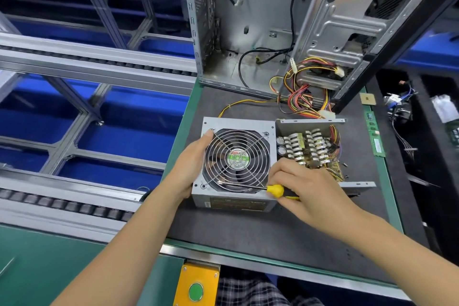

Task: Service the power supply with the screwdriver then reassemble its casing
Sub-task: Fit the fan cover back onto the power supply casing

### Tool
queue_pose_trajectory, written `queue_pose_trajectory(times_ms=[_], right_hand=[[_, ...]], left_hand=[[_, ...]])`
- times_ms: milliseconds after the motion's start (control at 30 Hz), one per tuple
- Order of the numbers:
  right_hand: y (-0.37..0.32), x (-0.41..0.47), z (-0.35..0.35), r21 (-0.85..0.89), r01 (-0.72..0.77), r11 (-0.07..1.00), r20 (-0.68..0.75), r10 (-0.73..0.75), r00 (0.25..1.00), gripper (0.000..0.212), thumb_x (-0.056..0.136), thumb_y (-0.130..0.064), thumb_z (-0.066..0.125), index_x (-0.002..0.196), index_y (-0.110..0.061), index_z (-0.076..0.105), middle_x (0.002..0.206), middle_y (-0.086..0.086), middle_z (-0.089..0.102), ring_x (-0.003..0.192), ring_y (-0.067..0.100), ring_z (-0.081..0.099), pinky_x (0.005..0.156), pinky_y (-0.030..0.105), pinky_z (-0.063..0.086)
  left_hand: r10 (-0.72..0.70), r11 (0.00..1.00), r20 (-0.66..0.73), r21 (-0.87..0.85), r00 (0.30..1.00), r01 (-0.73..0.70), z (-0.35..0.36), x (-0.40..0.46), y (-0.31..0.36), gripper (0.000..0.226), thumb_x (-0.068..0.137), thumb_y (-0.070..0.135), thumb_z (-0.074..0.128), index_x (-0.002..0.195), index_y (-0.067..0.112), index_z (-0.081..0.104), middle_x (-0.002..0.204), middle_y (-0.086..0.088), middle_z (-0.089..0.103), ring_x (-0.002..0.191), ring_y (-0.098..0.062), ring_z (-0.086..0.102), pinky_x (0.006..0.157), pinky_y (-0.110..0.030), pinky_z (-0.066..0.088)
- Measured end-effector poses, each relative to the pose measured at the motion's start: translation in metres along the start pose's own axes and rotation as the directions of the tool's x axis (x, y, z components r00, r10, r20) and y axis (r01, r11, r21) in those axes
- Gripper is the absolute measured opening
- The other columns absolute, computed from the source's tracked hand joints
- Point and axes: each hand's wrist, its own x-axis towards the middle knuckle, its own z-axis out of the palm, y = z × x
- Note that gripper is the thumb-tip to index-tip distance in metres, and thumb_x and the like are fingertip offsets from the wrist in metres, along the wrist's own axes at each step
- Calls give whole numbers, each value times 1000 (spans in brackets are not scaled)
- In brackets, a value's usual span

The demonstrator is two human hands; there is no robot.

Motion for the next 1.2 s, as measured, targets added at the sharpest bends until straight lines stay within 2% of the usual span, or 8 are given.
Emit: queue_pose_trajectory(times_ms=[167, 300, 433, 633, 733, 867, 1000, 1200], right_hand=[[0, 2, 1, 164, -147, 975, -9, 151, 989, 11, 85, -27, 70, 82, -20, 62, 91, -15, 52, 67, 12, 51, 56, 35, 47], [3, 8, -1, 253, -265, 931, 89, 250, 964, 9, 83, -32, 70, 83, -25, 65, 89, -15, 52, 75, 8, 52, 68, 39, 47], [6, 18, -7, 279, -366, 888, 195, 321, 927, 10, 78, -32, 74, 83, -29, 66, 87, -7, 56, 83, 11, 53, 78, 41, 46], [7, 27, -15, 313, -407, 858, 285, 324, 902, 18, 72, -35, 80, 82, -28, 68, 86, -4, 60, 80, 10, 55, 71, 22, 43], [7, 28, -34, 359, -427, 830, 282, 339, 897, 30, 74, -51, 70, 86, -23, 70, 84, 0, 66, 79, 19, 58, 77, 30, 46], [13, 29, -83, 170, -364, 916, 306, 302, 903, 23, 82, -41, 66, 101, -29, 62, 83, -15, 67, 80, 11, 60, 76, 21, 46], [2, 37, -120, -72, -237, 969, 393, 246, 886, 21, 82, -40, 67, 90, -37, 47, 81, -22, 60, 77, -12, 47, 68, 21, 40], [-24, 43, -132, -355, 31, 934, 488, 157, 859, 11, 85, -45, 58, 94, -40, 54, 81, -21, 52, 83, 2, 49, 66, 23, 42]], left_hand=[[-29, 998, 42, -62, 999, 32, -3, 3, -2, 41, 96, 53, 48, 98, 23, 77, 107, -7, 74, 100, -24, 71, 87, -39, 54], [10, 996, 109, -94, 994, 0, -4, 2, -2, 48, 82, 50, 62, 114, 14, 68, 107, -9, 74, 96, -23, 72, 72, -30, 58], [26, 993, 115, -119, 993, -12, -4, 2, -2, 40, 76, 32, 70, 108, 10, 66, 97, -11, 76, 82, -22, 74, 63, -29, 58], [21, 995, 129, -103, 991, -8, -6, 3, -2, 41, 79, 32, 68, 112, 9, 65, 102, -12, 75, 85, -23, 73, 66, -30, 58], [28, 994, 129, -111, 991, -14, -6, 3, -2, 39, 78, 32, 68, 110, 10, 66, 101, -11, 75, 85, -22, 73, 66, -29, 58], [28, 993, 138, -121, 990, -11, -5, 3, -2, 41, 77, 33, 68, 112, 10, 66, 102, -11, 75, 85, -22, 74, 66, -29, 58], [25, 992, 145, -127, 989, -7, -6, 4, -1, 40, 78, 32, 68, 111, 10, 65, 102, -12, 75, 85, -23, 74, 66, -30, 58], [23, 994, 151, -107, 988, -7, -6, 4, -1, 40, 78, 34, 68, 111, 11, 66, 103, -11, 75, 86, -23, 73, 66, -30, 58]])
